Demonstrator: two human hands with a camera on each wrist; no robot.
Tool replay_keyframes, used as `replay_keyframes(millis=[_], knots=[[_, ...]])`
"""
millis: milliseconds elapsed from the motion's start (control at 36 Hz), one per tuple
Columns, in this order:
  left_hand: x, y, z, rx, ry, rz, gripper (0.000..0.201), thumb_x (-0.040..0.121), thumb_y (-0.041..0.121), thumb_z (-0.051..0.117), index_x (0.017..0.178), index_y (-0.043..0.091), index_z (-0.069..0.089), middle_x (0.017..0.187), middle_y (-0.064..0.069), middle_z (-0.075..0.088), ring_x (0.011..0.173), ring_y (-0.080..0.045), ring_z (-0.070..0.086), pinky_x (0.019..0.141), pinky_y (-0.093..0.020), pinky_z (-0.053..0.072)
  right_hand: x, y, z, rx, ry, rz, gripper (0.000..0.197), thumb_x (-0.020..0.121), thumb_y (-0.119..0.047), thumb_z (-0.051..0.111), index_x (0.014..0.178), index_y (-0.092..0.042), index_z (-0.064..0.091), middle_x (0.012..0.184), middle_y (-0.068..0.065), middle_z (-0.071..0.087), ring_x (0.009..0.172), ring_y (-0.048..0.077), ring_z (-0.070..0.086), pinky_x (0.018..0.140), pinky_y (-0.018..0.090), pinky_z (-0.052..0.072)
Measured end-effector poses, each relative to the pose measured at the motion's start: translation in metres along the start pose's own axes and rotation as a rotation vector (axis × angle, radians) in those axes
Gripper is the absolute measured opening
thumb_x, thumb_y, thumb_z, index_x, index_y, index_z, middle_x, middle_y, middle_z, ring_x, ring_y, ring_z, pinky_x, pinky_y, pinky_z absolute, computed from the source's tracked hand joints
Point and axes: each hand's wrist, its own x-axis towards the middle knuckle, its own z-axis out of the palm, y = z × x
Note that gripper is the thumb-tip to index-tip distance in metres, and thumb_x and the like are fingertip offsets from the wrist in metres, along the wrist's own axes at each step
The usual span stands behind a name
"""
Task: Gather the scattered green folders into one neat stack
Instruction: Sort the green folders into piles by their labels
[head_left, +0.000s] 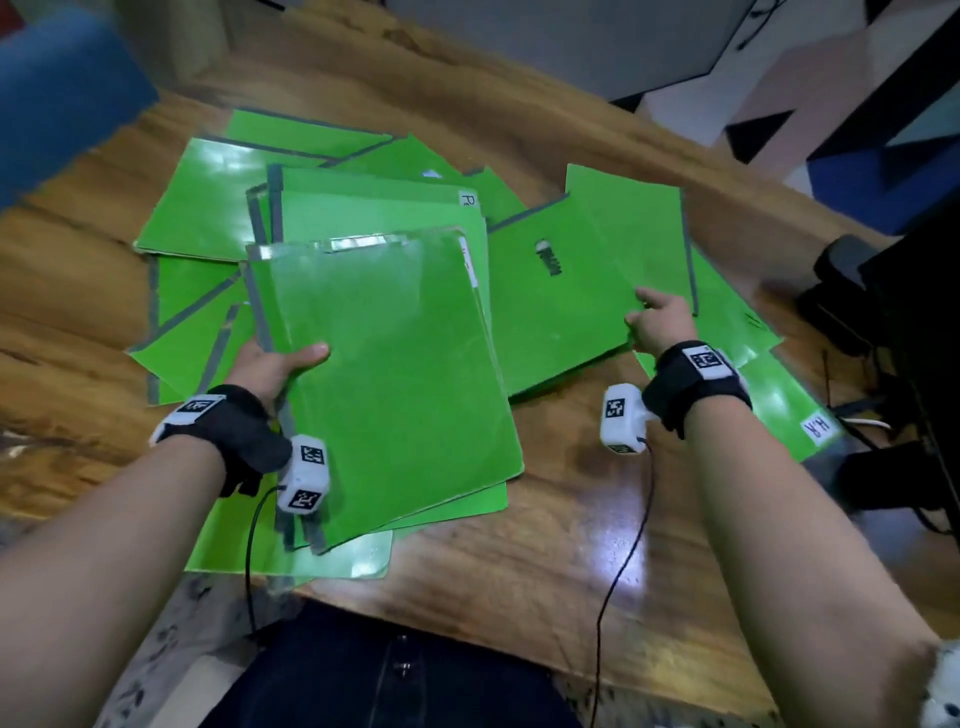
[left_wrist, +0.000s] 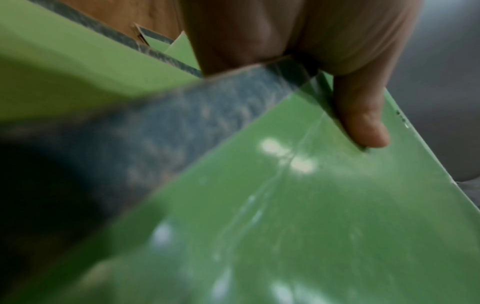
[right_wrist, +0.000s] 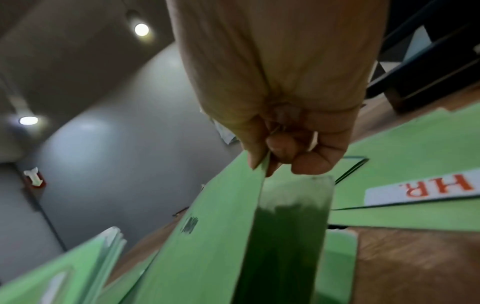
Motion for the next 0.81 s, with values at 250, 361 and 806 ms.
replay_keyframes(millis=[250, 361, 806], knots=[[-0.006, 0.004, 0.003, 0.081, 0.036, 0.008, 0.094, 0.077, 0.02, 0.076, 0.146, -0.004, 0.017, 0.145, -0.02, 0.037, 0.13, -0.033, 0.039, 0.109, -0.042, 0.031, -0.031, 0.027, 0.018, 0.158, 0.037, 0.286, 0.038, 0.096, -0.022, 0.049, 0.13, -0.008, 0.054, 0.122, 0.013, 0.058, 0.098, 0.029, 0.059, 0.073, 0.032, 0.051], [-0.007, -0.004, 0.0, 0.166, 0.076, -0.041, 0.094, 0.075, 0.025, 0.077, 0.144, -0.008, 0.021, 0.141, -0.024, 0.04, 0.126, -0.037, 0.043, 0.106, -0.045, 0.036, -0.042, 0.04, 0.05, 0.49, 0.07, 0.523, 0.051, 0.085, -0.025, 0.064, 0.131, -0.009, 0.05, 0.107, 0.006, 0.057, 0.083, 0.022, 0.057, 0.06, 0.03, 0.052], [0.007, -0.007, -0.007, 0.414, 0.018, -0.21, 0.094, 0.077, 0.043, 0.072, 0.144, -0.003, 0.024, 0.138, -0.023, 0.043, 0.121, -0.039, 0.046, 0.1, -0.046, 0.04, -0.032, 0.03, 0.069, 0.629, -0.033, 0.558, 0.026, 0.083, -0.04, 0.063, 0.089, -0.017, 0.053, 0.066, -0.002, 0.043, 0.055, 0.011, 0.045, 0.052, 0.023, 0.042]])
